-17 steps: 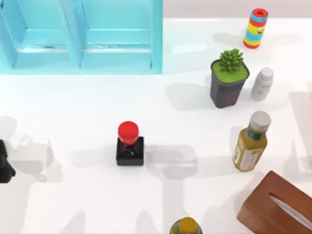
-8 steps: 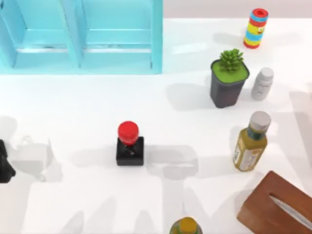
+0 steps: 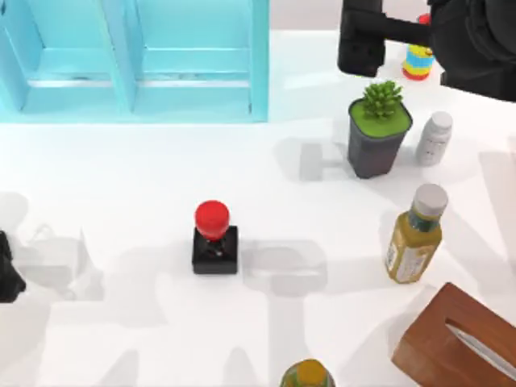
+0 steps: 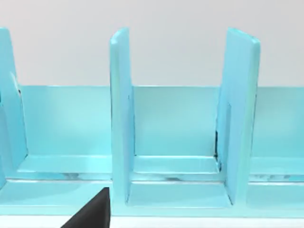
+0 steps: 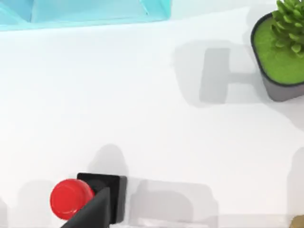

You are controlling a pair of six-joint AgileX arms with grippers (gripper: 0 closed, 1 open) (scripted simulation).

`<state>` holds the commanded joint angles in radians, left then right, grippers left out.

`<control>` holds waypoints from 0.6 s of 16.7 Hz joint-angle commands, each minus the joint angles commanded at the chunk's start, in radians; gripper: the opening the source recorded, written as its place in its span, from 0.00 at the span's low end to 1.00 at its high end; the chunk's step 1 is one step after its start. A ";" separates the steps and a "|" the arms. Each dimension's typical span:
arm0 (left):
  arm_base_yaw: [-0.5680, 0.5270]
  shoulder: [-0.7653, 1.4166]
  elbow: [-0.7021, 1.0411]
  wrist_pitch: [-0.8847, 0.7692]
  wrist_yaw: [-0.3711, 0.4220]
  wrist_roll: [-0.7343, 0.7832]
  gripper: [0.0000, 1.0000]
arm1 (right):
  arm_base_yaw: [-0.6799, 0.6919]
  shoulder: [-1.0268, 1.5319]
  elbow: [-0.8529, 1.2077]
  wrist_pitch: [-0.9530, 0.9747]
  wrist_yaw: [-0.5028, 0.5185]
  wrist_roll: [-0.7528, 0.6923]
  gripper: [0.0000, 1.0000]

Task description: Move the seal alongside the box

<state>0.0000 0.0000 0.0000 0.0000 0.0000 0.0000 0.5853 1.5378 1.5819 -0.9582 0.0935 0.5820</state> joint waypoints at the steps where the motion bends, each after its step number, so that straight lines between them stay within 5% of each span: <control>1: 0.000 0.000 0.000 0.000 0.000 0.000 1.00 | 0.036 0.099 0.102 -0.061 0.007 0.037 1.00; 10: 0.000 0.000 0.000 0.000 0.000 0.000 1.00 | 0.288 0.795 0.821 -0.488 0.064 0.303 1.00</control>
<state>0.0000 0.0000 0.0000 0.0000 0.0000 0.0000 0.8732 2.3330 2.4032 -1.4465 0.1570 0.8851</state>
